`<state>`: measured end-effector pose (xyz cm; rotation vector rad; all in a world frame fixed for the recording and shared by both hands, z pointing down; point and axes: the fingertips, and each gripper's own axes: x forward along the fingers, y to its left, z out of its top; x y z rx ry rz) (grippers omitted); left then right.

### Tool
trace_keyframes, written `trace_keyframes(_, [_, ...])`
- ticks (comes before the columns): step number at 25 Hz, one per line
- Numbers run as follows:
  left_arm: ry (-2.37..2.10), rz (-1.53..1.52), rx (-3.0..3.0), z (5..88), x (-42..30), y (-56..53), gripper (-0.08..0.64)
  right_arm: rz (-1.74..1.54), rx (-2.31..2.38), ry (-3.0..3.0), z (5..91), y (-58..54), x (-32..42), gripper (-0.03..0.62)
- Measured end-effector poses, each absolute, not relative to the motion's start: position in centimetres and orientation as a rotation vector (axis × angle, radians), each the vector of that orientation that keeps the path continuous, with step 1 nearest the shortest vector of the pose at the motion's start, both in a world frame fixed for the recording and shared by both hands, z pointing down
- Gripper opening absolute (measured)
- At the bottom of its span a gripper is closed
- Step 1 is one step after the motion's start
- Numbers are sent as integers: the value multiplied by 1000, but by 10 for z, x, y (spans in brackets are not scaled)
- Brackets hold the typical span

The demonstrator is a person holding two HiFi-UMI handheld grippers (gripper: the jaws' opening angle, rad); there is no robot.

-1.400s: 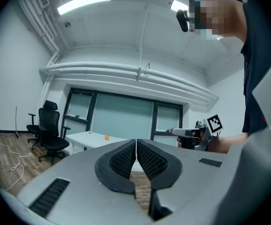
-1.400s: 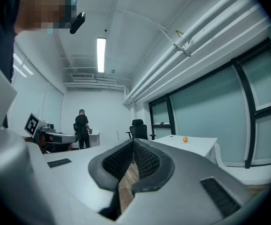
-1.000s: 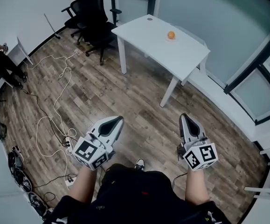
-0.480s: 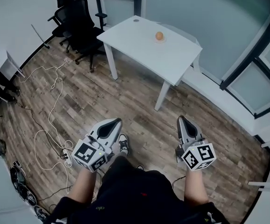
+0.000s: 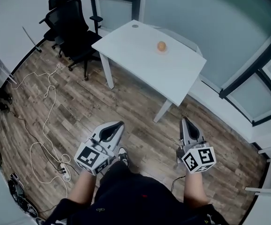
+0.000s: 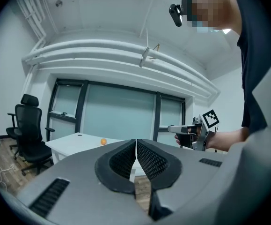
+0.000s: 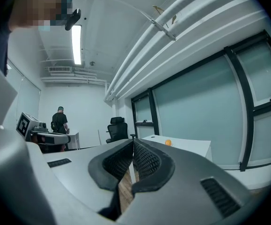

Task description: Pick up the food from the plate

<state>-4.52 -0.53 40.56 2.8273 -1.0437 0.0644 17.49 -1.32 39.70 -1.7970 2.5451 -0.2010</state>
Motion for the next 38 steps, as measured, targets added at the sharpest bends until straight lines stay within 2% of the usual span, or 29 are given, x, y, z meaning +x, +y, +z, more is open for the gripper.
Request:
trace_keyframes(9, [-995,56,2855,394,-85,-149,29,-209,-1857,2516,390,-138,136,23])
trace_keyframes(15, [-881,97,2942,387,-90,-210,31,-185,-1920,2459,380,-181,127,23])
trace_keyframes(31, [-852,155,2897,418,-60,-353,31,-250,-1901,2514,416,-339,141,23])
trace_keyframes(38, [-921,160,2874,408,-11,-457,31,-260,-1858,2566,423,-448,187,23])
